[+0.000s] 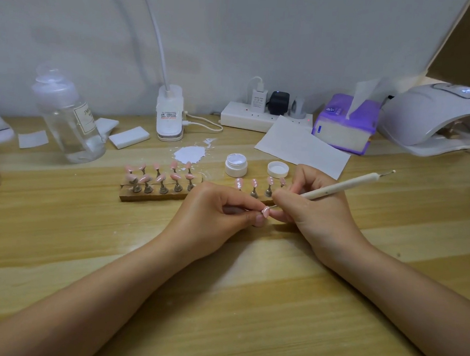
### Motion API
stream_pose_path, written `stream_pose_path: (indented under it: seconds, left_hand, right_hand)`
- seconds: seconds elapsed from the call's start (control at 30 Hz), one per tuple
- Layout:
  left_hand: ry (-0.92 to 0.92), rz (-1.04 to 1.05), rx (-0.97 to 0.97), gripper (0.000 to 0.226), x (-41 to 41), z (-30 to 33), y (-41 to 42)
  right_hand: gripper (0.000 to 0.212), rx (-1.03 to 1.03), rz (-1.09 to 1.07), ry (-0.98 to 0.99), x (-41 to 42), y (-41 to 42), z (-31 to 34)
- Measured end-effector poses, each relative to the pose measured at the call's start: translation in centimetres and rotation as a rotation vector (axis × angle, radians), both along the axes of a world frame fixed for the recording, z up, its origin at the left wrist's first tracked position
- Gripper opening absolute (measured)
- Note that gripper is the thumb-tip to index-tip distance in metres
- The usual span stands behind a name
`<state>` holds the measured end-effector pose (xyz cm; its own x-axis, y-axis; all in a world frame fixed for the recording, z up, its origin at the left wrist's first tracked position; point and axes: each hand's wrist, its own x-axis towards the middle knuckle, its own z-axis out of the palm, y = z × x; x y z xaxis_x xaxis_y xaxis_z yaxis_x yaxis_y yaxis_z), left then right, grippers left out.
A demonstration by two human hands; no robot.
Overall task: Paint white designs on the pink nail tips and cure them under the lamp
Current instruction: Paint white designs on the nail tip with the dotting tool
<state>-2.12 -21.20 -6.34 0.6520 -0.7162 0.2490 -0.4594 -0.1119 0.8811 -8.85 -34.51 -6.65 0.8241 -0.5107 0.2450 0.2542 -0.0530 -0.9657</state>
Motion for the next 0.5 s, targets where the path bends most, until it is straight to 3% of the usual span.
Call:
stream_pose_path:
  seconds: [0.5]
  left_hand:
    - [0.009, -0.005, -0.027, 0.016, 0.06, -0.14, -0.09]
  right_hand:
    - [0.043, 0.130, -0.005, -0.030, 0.10, 0.00, 0.19]
